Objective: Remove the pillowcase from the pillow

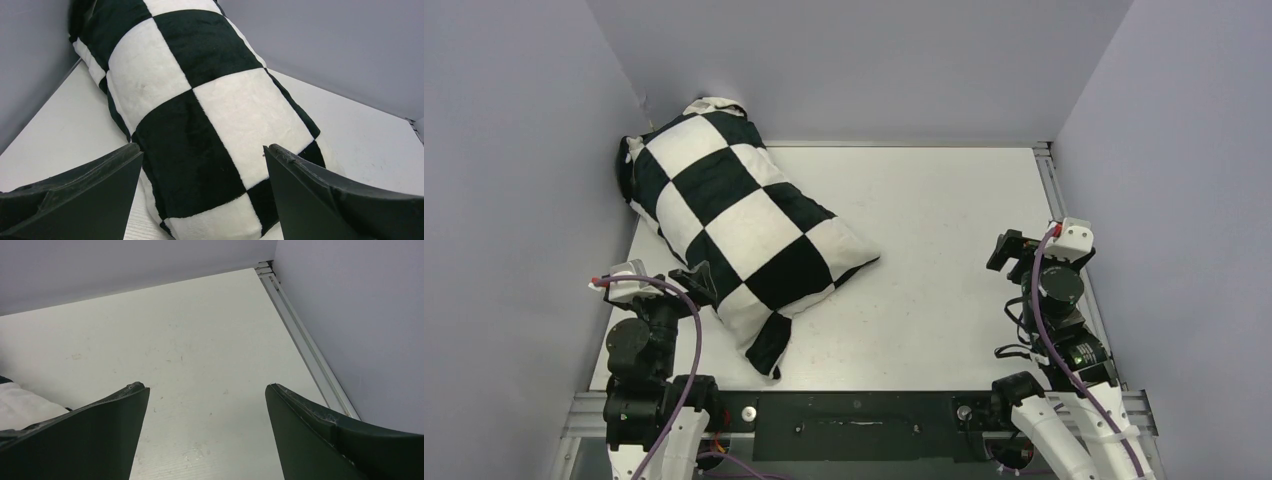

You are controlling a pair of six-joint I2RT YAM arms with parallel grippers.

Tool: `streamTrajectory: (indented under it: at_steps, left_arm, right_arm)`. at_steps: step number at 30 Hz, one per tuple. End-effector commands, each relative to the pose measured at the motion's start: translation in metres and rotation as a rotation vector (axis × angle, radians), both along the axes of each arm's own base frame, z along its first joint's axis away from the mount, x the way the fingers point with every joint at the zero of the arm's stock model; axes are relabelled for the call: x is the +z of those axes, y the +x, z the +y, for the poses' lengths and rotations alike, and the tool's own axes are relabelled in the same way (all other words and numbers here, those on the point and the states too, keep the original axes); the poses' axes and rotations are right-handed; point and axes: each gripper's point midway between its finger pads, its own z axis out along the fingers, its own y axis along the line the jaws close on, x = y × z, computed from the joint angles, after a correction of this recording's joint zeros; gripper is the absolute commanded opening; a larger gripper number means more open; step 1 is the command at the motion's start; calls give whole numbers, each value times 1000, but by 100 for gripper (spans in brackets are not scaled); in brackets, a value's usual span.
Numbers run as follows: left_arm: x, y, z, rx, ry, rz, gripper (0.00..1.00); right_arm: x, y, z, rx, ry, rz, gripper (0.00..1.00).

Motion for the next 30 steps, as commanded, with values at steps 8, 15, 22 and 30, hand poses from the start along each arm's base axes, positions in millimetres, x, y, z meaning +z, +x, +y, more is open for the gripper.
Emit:
streamTrajectory:
  at_steps: [8, 15, 22, 30]
  left_arm:
    - [-2, 8, -2, 10, -60, 45, 96]
    - [-8, 28, -8, 4, -131, 142, 96]
    - [-23, 68, -14, 22, -204, 292, 96]
    - [-9, 129, 2, 131, -199, 373, 96]
  right_arm:
    - [22, -6, 2, -18, 113, -20, 90]
    - [22, -4, 14, 31, 158, 10, 90]
    - [16, -1, 41, 172, 190, 34, 90]
    - [11, -2, 66, 298, 219, 45, 90]
